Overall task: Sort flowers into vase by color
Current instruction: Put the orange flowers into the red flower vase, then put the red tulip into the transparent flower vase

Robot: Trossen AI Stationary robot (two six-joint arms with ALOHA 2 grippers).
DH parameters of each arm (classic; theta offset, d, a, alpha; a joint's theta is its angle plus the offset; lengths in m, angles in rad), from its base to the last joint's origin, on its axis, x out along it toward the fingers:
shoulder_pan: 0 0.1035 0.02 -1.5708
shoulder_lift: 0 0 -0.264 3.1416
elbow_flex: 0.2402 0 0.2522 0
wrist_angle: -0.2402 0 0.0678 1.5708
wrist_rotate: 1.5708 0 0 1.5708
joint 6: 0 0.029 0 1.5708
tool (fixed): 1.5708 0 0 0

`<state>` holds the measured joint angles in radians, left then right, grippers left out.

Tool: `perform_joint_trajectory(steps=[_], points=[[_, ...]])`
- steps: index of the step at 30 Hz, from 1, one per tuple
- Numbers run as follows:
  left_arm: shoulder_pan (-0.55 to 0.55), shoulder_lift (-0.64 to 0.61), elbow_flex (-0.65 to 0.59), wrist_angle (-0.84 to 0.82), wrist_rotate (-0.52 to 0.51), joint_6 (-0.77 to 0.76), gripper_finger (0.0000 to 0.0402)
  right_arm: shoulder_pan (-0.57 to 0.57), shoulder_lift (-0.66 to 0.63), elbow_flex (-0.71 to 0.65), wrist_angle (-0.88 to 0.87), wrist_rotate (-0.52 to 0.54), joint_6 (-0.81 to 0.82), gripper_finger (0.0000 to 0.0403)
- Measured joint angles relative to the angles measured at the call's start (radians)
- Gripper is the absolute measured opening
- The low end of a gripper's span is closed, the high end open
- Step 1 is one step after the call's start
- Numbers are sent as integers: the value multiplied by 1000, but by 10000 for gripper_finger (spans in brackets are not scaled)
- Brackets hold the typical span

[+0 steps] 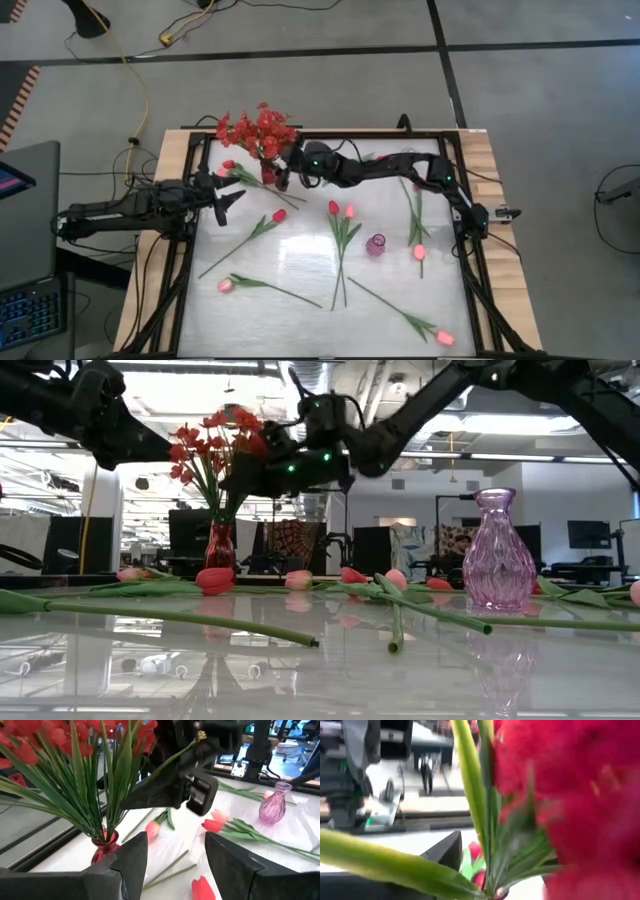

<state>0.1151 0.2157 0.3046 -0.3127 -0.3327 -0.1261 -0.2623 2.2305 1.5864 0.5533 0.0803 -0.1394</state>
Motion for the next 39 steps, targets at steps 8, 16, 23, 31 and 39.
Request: perform_joint_trajectory(steps=[8,16,23,31,39], points=[[0,0,0,-4,11,1,185,0,-70,141,-474,-1,-5,287],[0,0,0,-14,15,-6,185,0,-85,330,-910,-1,-34,287],[0,0,0,-17,15,-10,185,7,-86,460,-1303,-2,-34,287],[0,0,0,-19,19,-19,185,6,-86,505,-1591,-2,-37,286],[0,0,1,-38,67,-52,185,7,-89,507,-1812,-10,-49,286]])
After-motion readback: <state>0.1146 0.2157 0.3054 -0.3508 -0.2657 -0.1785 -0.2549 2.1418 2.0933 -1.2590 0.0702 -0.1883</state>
